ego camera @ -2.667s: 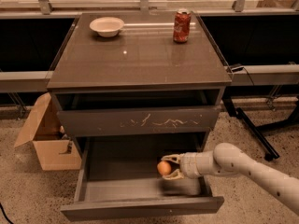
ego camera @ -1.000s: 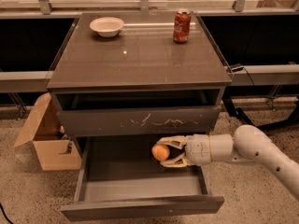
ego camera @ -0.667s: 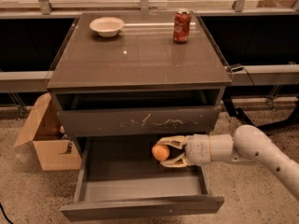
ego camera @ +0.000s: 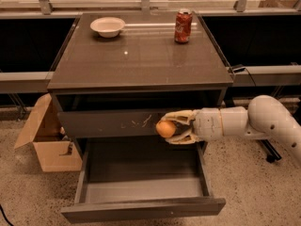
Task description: Pick orange from middle drawer and place on counter
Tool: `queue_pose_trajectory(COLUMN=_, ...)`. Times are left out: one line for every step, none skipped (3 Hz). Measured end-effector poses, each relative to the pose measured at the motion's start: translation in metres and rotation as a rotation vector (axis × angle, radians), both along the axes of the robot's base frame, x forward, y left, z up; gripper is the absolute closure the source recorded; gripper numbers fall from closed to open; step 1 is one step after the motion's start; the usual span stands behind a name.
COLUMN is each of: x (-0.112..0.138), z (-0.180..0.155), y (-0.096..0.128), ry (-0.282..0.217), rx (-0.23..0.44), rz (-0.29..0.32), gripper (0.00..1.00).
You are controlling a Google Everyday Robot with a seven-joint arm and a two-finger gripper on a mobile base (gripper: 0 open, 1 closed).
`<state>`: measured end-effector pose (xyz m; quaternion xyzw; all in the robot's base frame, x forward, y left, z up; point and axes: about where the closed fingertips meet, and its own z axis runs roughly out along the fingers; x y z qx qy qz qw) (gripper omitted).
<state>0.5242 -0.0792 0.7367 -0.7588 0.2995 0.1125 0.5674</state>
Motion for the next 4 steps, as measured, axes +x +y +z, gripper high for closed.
queue_pose_trajectory(x=0.000, z=0.000, y=0.000, ry=0.000, rx=0.000, rz=0.000, gripper=1.00)
queue_pose_trajectory(x=0.029, z=0.034, y=0.001, ry=-0.031, rx=0.097, rz=-0.007, gripper=1.00)
queue_pose_trajectory(x=0.058, z=0.076, y=-0.011, ry=-0.087, rx=0.149, rz=-0.033, gripper=1.00)
queue_pose_trajectory(x=0.058, z=0.076, y=-0.011, ry=-0.087, rx=0.149, rz=-0.033, gripper=1.00)
